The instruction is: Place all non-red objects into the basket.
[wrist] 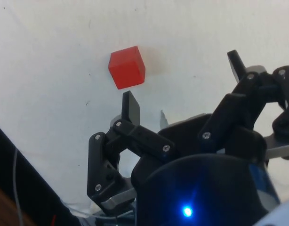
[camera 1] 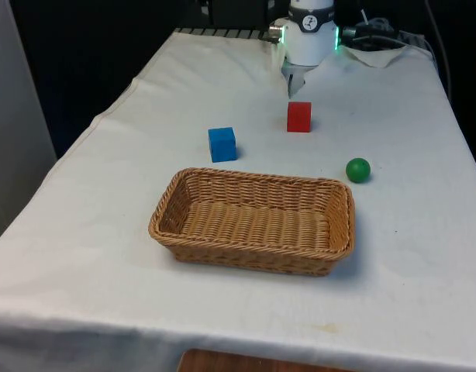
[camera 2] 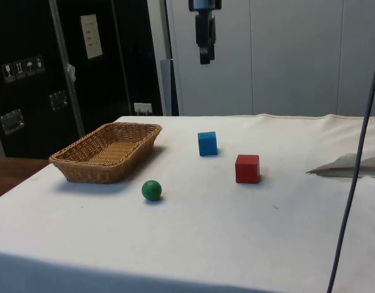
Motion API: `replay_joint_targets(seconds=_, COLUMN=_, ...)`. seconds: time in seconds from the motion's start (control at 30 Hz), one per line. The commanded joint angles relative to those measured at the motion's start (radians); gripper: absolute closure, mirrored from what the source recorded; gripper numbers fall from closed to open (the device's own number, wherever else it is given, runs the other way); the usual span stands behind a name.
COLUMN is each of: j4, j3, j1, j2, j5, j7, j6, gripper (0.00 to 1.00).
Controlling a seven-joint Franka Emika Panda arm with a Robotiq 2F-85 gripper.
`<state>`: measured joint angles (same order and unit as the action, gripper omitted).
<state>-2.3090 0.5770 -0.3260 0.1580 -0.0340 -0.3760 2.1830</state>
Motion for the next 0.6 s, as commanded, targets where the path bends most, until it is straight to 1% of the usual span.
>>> replay_joint_targets(seconds=0.0, j4=-0.012, j3=0.006, j1=0.000, j2=-0.003, j5=0.009, j7=-0.010, j6=0.025, gripper=0.00)
replay_joint_targets(seconds=0.03, j4=-0.006, j3=0.002, j1=0.000, j2=0.000, j5=0.000, j7=-0.001, j6=0.008, gripper=0.00)
replay_joint_targets(seconds=0.07, j4=-0.016, j3=0.007, j1=-0.001, j2=-0.005, j5=0.010, j7=-0.012, j6=0.033, gripper=0.00)
replay_joint_targets(seconds=0.13, j4=-0.027, j3=0.008, j1=-0.003, j2=-0.010, j5=0.011, j7=-0.016, j6=0.054, gripper=0.00)
replay_joint_targets(seconds=0.27, j4=-0.038, j3=0.009, j1=-0.003, j2=-0.028, j5=0.020, j7=-0.028, j6=0.085, gripper=0.00)
replay_joint_targets(seconds=0.37, j4=-0.042, j3=0.007, j1=-0.004, j2=-0.055, j5=0.037, j7=-0.045, j6=0.124, gripper=0.00)
replay_joint_targets(seconds=0.4, j4=-0.039, j3=0.007, j1=-0.001, j2=-0.047, j5=0.021, j7=-0.033, j6=0.103, gripper=0.00)
replay_joint_targets(seconds=0.47, j4=-0.044, j3=0.003, j1=-0.006, j2=-0.073, j5=0.051, j7=-0.057, j6=0.146, gripper=0.00)
replay_joint_targets(seconds=0.57, j4=-0.044, j3=-0.005, j1=-0.007, j2=-0.099, j5=0.071, j7=-0.074, j6=0.175, gripper=0.00)
